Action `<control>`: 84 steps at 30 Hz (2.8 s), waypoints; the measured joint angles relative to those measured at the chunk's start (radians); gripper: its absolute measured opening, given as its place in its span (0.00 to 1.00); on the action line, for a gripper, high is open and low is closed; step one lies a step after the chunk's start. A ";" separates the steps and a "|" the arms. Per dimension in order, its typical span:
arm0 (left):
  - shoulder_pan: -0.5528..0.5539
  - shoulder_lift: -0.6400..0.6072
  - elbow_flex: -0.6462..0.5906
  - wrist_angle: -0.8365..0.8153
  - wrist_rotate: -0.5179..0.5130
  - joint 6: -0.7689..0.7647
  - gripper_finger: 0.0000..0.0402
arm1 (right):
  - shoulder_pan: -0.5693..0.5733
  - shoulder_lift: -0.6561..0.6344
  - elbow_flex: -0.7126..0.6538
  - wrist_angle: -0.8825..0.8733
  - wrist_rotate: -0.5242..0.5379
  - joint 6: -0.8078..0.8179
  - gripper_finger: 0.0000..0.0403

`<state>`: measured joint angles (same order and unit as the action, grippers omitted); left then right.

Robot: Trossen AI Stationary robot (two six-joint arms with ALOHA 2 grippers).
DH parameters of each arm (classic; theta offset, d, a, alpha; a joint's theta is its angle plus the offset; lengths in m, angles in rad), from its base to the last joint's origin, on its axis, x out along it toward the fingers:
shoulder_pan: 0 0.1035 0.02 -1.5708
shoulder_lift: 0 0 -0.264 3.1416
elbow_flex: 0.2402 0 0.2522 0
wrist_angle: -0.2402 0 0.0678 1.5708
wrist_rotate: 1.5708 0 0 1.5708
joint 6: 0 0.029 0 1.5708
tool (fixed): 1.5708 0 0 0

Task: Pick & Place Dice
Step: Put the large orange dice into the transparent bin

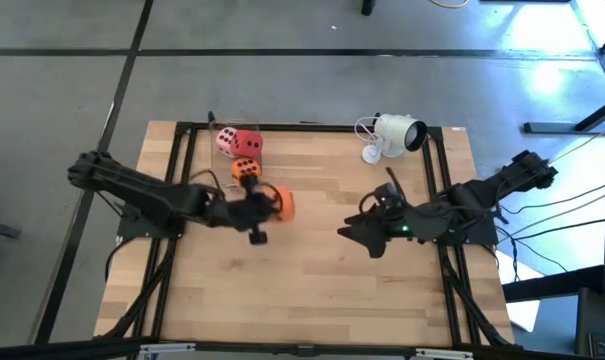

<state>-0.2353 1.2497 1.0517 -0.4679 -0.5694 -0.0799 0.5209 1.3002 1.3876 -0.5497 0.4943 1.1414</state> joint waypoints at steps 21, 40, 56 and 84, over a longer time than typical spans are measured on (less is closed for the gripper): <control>0.339 -0.207 0.133 -0.693 -0.039 -0.110 0.02 | 0.000 -0.070 0.000 -0.006 0.011 -0.130 0.68; 0.533 -0.040 0.133 -0.758 0.076 0.143 0.00 | 0.004 -0.080 0.000 -0.005 0.009 -0.128 0.68; 0.594 0.025 0.133 -0.718 0.213 0.191 0.00 | 0.024 -0.080 0.000 -0.005 0.011 -0.120 0.68; 0.680 0.136 0.135 -0.690 0.304 0.200 0.00 | 0.024 -0.080 0.000 -0.004 0.011 -0.101 0.68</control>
<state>0.4443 1.3857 1.1866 -1.1580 -0.2652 0.1200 0.5453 1.2205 1.3876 -0.5536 0.5053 1.0401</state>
